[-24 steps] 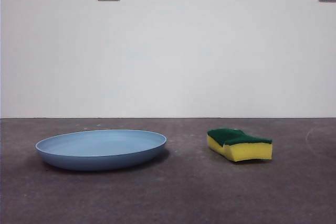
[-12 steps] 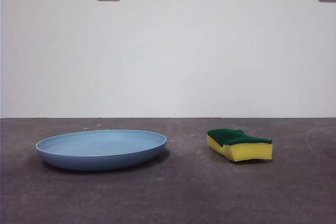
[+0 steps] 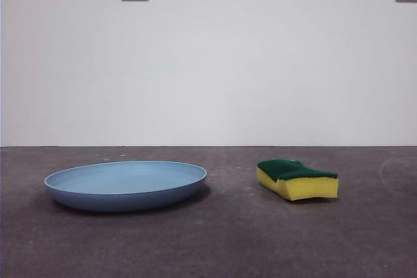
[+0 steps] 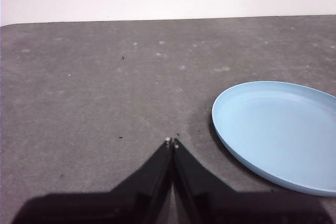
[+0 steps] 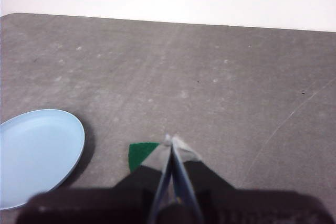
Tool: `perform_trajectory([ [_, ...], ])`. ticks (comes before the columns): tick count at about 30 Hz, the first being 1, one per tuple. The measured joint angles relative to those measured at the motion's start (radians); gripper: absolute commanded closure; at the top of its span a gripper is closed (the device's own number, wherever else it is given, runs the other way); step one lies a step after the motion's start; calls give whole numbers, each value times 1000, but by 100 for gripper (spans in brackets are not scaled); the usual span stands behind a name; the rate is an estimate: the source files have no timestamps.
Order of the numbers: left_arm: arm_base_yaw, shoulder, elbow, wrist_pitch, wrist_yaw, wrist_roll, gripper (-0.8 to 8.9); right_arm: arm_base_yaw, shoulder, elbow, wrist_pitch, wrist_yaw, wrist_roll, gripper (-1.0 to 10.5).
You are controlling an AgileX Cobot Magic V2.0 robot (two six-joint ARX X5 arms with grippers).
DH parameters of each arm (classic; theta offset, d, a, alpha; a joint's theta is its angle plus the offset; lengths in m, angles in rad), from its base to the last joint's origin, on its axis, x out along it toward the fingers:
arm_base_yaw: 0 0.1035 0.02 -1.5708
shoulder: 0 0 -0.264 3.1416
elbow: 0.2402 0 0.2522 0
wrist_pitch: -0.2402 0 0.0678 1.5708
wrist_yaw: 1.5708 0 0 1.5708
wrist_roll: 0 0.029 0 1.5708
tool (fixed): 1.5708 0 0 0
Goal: Pick up the plate,pick up the cloth,clean the plate with the cloth
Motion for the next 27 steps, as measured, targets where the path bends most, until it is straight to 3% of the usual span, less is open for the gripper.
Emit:
perform_trajectory([
  [22, 0, 0, 0, 0, 0, 0, 817, 0, -3, 0, -1, 0, 0, 946],
  [27, 0, 0, 0, 0, 0, 0, 817, -18, -55, 0, -4, 73, -63, 946],
])
